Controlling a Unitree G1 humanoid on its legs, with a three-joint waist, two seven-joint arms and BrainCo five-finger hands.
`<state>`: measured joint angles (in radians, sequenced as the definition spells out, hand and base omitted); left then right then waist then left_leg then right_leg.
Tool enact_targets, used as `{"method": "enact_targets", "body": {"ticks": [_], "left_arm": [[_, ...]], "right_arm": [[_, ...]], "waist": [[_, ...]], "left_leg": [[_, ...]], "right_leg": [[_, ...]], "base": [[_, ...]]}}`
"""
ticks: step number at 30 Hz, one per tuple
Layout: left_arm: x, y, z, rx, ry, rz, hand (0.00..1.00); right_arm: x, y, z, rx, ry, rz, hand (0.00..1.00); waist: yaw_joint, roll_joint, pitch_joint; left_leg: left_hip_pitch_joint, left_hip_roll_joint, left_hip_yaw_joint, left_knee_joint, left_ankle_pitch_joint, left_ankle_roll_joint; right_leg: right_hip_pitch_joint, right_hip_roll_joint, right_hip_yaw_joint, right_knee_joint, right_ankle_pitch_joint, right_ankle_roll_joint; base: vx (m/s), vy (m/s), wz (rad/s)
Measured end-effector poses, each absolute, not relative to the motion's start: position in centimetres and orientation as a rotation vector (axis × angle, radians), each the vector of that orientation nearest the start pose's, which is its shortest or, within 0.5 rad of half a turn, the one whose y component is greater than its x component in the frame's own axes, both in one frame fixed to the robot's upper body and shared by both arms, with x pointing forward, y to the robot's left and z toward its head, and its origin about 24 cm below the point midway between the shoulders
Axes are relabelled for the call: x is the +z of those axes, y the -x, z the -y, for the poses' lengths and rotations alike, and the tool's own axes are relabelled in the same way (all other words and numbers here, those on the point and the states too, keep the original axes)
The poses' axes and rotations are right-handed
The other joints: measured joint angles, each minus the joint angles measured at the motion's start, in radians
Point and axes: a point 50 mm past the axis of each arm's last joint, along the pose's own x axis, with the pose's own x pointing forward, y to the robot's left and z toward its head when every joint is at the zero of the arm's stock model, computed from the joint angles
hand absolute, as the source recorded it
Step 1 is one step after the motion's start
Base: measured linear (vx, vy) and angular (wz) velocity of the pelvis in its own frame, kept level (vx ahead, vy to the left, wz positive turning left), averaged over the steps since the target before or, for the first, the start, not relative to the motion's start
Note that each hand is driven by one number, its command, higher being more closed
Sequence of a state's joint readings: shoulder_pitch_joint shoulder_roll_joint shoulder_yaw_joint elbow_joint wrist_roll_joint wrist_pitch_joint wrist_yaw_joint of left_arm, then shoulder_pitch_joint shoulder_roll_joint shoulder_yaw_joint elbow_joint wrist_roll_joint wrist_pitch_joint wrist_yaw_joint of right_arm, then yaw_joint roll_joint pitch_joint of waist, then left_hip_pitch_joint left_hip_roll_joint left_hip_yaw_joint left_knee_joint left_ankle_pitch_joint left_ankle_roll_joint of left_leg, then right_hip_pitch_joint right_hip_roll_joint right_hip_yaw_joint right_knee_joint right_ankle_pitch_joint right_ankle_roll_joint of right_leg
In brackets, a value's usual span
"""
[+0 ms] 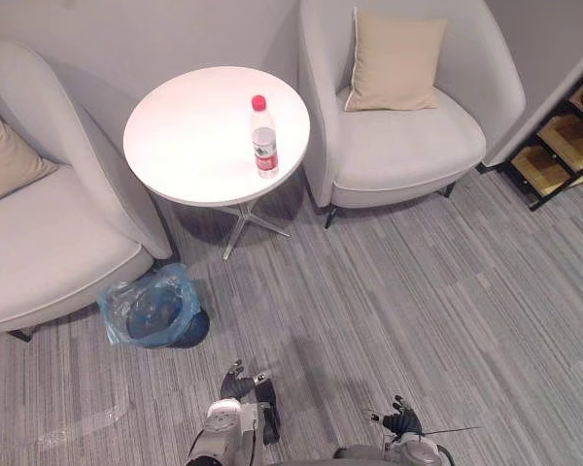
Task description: Gather rubbish on tea table into small bin, then transfer packed bag to large trash can.
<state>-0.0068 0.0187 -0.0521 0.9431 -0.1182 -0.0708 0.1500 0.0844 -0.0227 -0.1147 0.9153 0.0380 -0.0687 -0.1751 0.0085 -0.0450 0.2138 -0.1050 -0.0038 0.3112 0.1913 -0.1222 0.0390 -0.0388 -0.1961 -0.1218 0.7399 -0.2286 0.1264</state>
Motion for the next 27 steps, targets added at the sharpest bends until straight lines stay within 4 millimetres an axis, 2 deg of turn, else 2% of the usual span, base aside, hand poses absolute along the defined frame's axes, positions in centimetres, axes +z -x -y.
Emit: {"method": "enact_targets", "body": {"ticks": [1, 3, 5, 6, 7, 8, 9, 10, 11, 12, 14, 15, 17, 19, 20, 23, 24, 25, 26, 27], "left_arm": [[-14.1, -15.2, -16.1, 0.159, -0.019, -0.886, 0.00], [-14.3, -14.7, -16.7, 0.170, -0.032, -0.911, 0.00], [-14.5, -14.2, -16.9, 0.173, -0.034, -0.928, 0.00], [-14.6, -14.0, -16.7, 0.170, -0.031, -0.933, 0.00], [-14.6, -14.0, -16.7, 0.168, -0.029, -0.935, 0.00], [-14.7, -13.9, -16.6, 0.164, -0.028, -0.938, 0.00], [-14.7, -13.8, -16.7, 0.162, -0.031, -0.941, 0.00], [-14.7, -13.7, -16.8, 0.151, -0.039, -0.942, 0.00], [-14.9, -13.7, -16.3, 0.139, -0.030, -0.950, 0.00], [-14.9, -13.6, -15.8, 0.135, -0.019, -0.952, 0.00], [-14.8, -13.9, -15.3, 0.136, 0.002, -0.945, 0.00], [-14.6, -14.4, -15.1, 0.147, 0.029, -0.928, 0.00], [-14.2, -14.9, -14.8, 0.140, 0.047, -0.896, 0.00], [-14.1, -15.0, -14.3, 0.133, 0.057, -0.888, 0.00], [-14.1, -15.1, -14.2, 0.132, 0.060, -0.887, 0.00], [-13.9, -15.5, -14.0, 0.118, 0.054, -0.875, 0.00], [-14.0, -15.5, -13.9, 0.109, 0.046, -0.881, 0.00], [-14.1, -15.3, -13.7, 0.099, 0.041, -0.888, 0.00], [-14.1, -15.4, -14.2, 0.095, 0.020, -0.889, 0.00], [-14.1, -15.3, -14.6, 0.095, 0.006, -0.892, 0.00]], "right_arm": [[-14.5, -12.7, 18.9, -0.323, 0.019, -0.921, 0.00], [-14.4, -12.8, 19.2, -0.314, 0.024, -0.919, 0.00], [-14.2, -13.3, 19.6, -0.308, 0.032, -0.893, 0.00], [-13.9, -13.8, 19.8, -0.304, 0.035, -0.872, 0.00], [-13.8, -14.1, 19.8, -0.301, 0.034, -0.860, 0.00], [-13.6, -14.4, 19.7, -0.297, 0.026, -0.844, 0.00], [-13.7, -14.3, 19.6, -0.296, 0.021, -0.846, 0.00], [-13.9, -14.0, 19.4, -0.294, 0.014, -0.859, 0.00], [-13.9, -14.2, 19.7, -0.302, 0.011, -0.858, 0.00], [-13.9, -14.0, 19.9, -0.302, 0.014, -0.865, 0.00], [-13.9, -14.0, 20.0, -0.310, 0.006, -0.861, 0.00], [-13.9, -13.9, 20.1, -0.322, -0.010, -0.864, 0.00], [-14.1, -13.3, 20.1, -0.325, -0.012, -0.879, 0.00], [-14.3, -12.7, 19.9, -0.333, -0.022, -0.894, 0.00], [-14.3, -12.7, 19.9, -0.333, -0.024, -0.896, 0.00], [-14.4, -12.5, 20.0, -0.347, -0.034, -0.906, 0.00], [-14.6, -12.3, 20.1, -0.361, -0.045, -0.916, 0.00], [-14.6, -12.1, 20.3, -0.368, -0.043, -0.923, 0.00], [-14.9, -12.0, 19.9, -0.360, -0.049, -0.948, 0.00], [-15.0, -11.9, 19.4, -0.353, -0.059, -0.952, 0.00]], "waist": [[-0.001, 0.006, 0.002], [-0.003, 0.021, -0.002], [-0.009, 0.045, -0.002], [-0.016, 0.061, 0.001], [-0.021, 0.065, 0.003], [-0.027, 0.068, 0.005], [-0.030, 0.060, 0.001], [-0.032, 0.035, -0.010], [-0.028, 0.070, -0.007], [-0.023, 0.082, -0.021], [-0.026, 0.092, -0.012], [-0.028, 0.089, 0.000], [-0.012, 0.082, 0.011], [-0.005, 0.074, 0.007], [-0.005, 0.072, 0.005], [-0.001, 0.068, 0.005], [0.000, 0.070, 0.003], [0.000, 0.080, -0.001], [0.003, 0.060, -0.004], [0.002, 0.044, -0.012]], "left_leg": [[0.045, -0.007, -0.018, -0.013, -0.024, -0.003], [0.110, -0.006, -0.031, -0.037, -0.046, -0.009], [0.169, 0.015, -0.055, -0.062, -0.058, -0.018], [0.189, 0.036, -0.071, -0.077, -0.058, -0.018], [0.197, 0.048, -0.080, -0.081, -0.058, -0.018], [0.210, 0.062, -0.099, -0.087, -0.059, -0.022], [0.218, 0.063, -0.113, -0.086, -0.065, -0.040], [0.231, 0.055, -0.130, -0.083, -0.085, -0.077], [0.253, 0.089, -0.157, -0.079, -0.111, -0.117], [0.242, 0.104, -0.163, -0.048, -0.109, -0.120], [0.189, 0.128, -0.164, 0.079, -0.112, -0.125], [0.101, 0.172, -0.159, 0.300, -0.100, -0.147], [0.020, 0.240, -0.119, 0.551, -0.116, -0.157], [-0.021, 0.269, -0.047, 0.577, -0.127, -0.140], [-0.040, 0.268, -0.028, 0.549, -0.132, -0.133], [-0.073, 0.197, -0.019, 0.242, -0.106, -0.124], [-0.058, 0.156, -0.026, 0.093, -0.031, -0.126], [-0.043, 0.138, -0.037, -0.002, 0.065, -0.125], [-0.028, 0.111, -0.048, -0.014, 0.115, -0.093], [-0.028, 0.096, -0.048, -0.016, 0.101, -0.079]], "right_leg": [[-0.037, -0.004, -0.013, 0.088, -0.036, -0.018], [-0.095, -0.002, -0.057, 0.124, -0.082, -0.054], [-0.172, 0.026, -0.093, 0.050, -0.119, -0.085], [-0.214, 0.063, -0.079, -0.038, -0.117, -0.086], [-0.231, 0.083, -0.065, -0.096, -0.108, -0.083], [-0.253, 0.112, -0.024, -0.236, -0.053, -0.075], [-0.249, 0.126, 0.014, -0.365, 0.029, -0.072], [-0.241, 0.121, 0.057, -0.455, 0.149, -0.079], [-0.238, 0.143, 0.038, -0.398, 0.179, -0.116], [-0.235, 0.148, 0.022, -0.389, 0.134, -0.128], [-0.204, 0.147, -0.009, -0.391, 0.104, -0.143], [-0.138, 0.152, -0.033, -0.420, 0.083, -0.157], [-0.040, 0.166, -0.067, -0.455, 0.056, -0.173], [0.038, 0.164, -0.086, -0.506, 0.045, -0.171], [0.052, 0.162, -0.087, -0.526, 0.046, -0.170], [0.090, 0.137, -0.086, -0.577, 0.054, -0.146], [0.099, 0.128, -0.084, -0.582, 0.052, -0.130], [0.109, 0.132, -0.082, -0.591, 0.045, -0.113], [0.127, 0.117, -0.061, -0.597, 0.032, -0.088], [0.128, 0.102, -0.060, -0.597, 0.033, -0.079]], "base": [[0.44, 0.082, 0.37], [0.32, 0.017, 0.23], [0.39, -0.057, 0.35], [0.39, -0.093, 0.43], [0.37, -0.161, 0.54], [0.38, -0.185, 0.63], [0.47, -0.255, 0.79], [0.41, -0.248, 0.72], [0.41, -0.246, 0.61], [0.41, -0.261, 0.44], [0.38, -0.268, 0.51], [0.32, -0.245, 0.61], [0.33, -0.181, 0.35], [0.28, -0.081, 0.18], [0.23, -0.014, 0.12], [0.30, 0.083, 0.02], [0.23, 0.124, -0.01], [0.36, 0.195, -0.04], [0.30, 0.164, 0.02], [0.36, 0.197, 0.11]]}}
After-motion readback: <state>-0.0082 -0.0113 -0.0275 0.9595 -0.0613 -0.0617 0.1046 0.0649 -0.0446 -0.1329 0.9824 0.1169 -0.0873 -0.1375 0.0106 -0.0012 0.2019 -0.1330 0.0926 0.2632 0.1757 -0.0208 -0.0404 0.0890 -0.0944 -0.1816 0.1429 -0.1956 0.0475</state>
